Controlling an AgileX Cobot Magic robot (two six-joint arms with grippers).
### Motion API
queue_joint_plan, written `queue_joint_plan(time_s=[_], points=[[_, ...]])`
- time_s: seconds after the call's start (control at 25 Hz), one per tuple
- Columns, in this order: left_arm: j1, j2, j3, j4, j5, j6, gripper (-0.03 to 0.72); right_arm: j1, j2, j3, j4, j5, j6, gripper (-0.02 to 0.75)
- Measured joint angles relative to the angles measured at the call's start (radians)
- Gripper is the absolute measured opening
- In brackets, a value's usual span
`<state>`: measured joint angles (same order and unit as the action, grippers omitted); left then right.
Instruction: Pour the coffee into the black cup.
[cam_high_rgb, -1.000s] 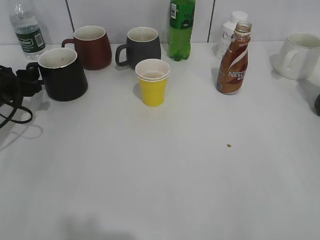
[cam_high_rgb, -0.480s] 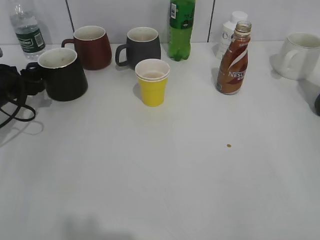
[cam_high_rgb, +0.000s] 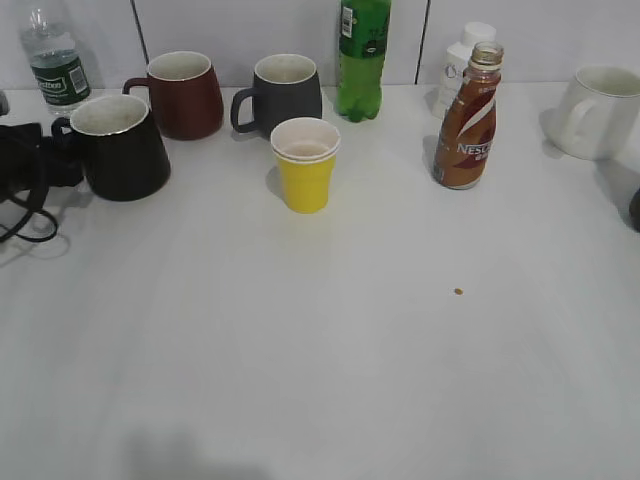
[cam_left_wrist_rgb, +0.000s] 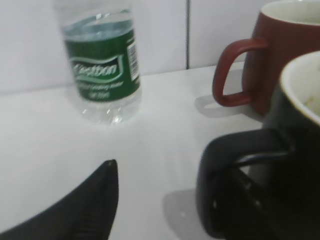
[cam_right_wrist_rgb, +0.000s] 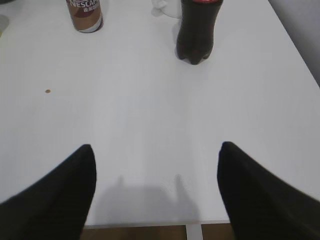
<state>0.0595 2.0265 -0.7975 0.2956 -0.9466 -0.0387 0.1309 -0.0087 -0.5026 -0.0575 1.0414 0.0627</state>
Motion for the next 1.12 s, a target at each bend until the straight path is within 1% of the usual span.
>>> queue_joint_plan(time_s=[0.16, 0.2, 0.24, 0.28, 0.32, 0.36, 0.4, 0.44, 0.72, 1.12], points=[[0.005, 0.063, -0.096, 0.097, -0.012, 0.000, 0.424, 0.000, 0.000, 0.000, 0.000, 0.000, 0.000, 0.589], [0.005, 0.077, -0.121, 0.118, -0.012, 0.000, 0.410, 0.000, 0.000, 0.000, 0.000, 0.000, 0.000, 0.589], [0.005, 0.087, -0.142, 0.140, -0.012, 0.000, 0.375, 0.000, 0.000, 0.000, 0.000, 0.000, 0.000, 0.589], [0.005, 0.093, -0.156, 0.157, -0.012, 0.000, 0.334, 0.000, 0.000, 0.000, 0.000, 0.000, 0.000, 0.589], [0.005, 0.097, -0.169, 0.182, -0.012, -0.010, 0.264, 0.000, 0.000, 0.000, 0.000, 0.000, 0.000, 0.589], [0.004, 0.099, -0.175, 0.198, -0.012, -0.021, 0.193, 0.000, 0.000, 0.000, 0.000, 0.000, 0.000, 0.589], [0.003, 0.102, -0.178, 0.208, -0.013, -0.038, 0.095, 0.000, 0.000, 0.000, 0.000, 0.000, 0.000, 0.589], [0.003, 0.102, -0.179, 0.213, -0.012, -0.051, 0.055, 0.000, 0.000, 0.000, 0.000, 0.000, 0.000, 0.589], [0.003, 0.101, -0.159, 0.222, -0.042, -0.125, 0.042, 0.000, 0.000, 0.000, 0.000, 0.000, 0.000, 0.589], [0.003, -0.052, 0.019, 0.241, -0.171, -0.161, 0.036, 0.000, 0.000, 0.000, 0.000, 0.000, 0.000, 0.589]])
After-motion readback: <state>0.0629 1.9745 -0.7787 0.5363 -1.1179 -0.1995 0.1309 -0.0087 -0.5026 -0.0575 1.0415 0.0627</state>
